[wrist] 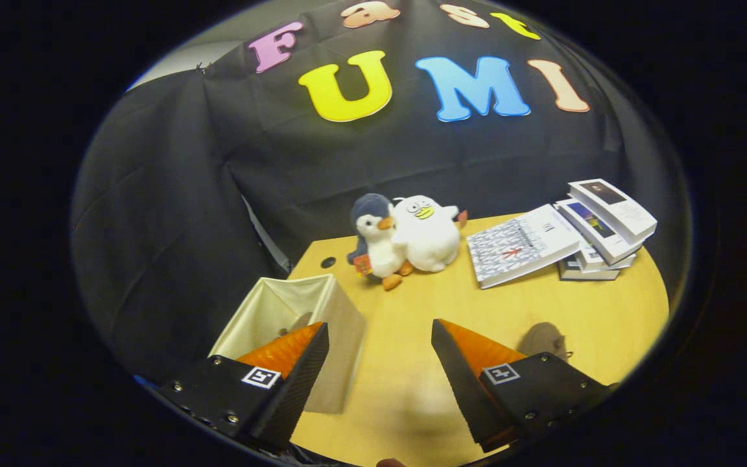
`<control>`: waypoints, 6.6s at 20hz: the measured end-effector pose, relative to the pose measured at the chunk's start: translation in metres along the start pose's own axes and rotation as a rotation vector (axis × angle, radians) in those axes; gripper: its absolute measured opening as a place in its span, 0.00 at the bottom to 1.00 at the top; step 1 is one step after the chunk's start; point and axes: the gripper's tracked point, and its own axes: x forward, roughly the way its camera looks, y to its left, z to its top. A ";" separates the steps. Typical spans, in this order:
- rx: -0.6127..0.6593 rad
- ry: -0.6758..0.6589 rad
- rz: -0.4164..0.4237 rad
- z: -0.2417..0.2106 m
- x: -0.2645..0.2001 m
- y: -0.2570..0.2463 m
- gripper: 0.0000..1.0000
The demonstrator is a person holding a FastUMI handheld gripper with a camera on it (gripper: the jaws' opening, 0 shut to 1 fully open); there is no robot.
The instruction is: Open the storage box then place both shoes into the box .Put the left shoe in first, then the right shoe, with the right side of both shoes facing outward in a uniform manner.
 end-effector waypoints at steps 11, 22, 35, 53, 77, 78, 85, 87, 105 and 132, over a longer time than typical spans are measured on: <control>-0.040 0.088 -0.221 -0.066 -0.025 -0.163 0.98; -0.064 0.316 -0.302 -0.157 -0.004 -0.228 0.98; -0.025 0.372 -0.399 -0.161 0.001 -0.232 0.30; 0.171 0.260 -0.359 -0.094 -0.003 -0.182 0.00; 0.258 0.160 -0.102 0.004 0.036 0.078 0.00; 0.266 0.159 -0.086 0.003 0.040 0.091 0.00; 0.312 0.181 -0.028 -0.017 0.065 0.153 0.00; 0.310 0.197 -0.038 -0.031 0.073 0.158 0.01; 0.029 -0.111 0.032 0.028 0.036 0.173 0.98; -0.217 -0.589 -0.331 0.133 -0.157 -0.068 0.97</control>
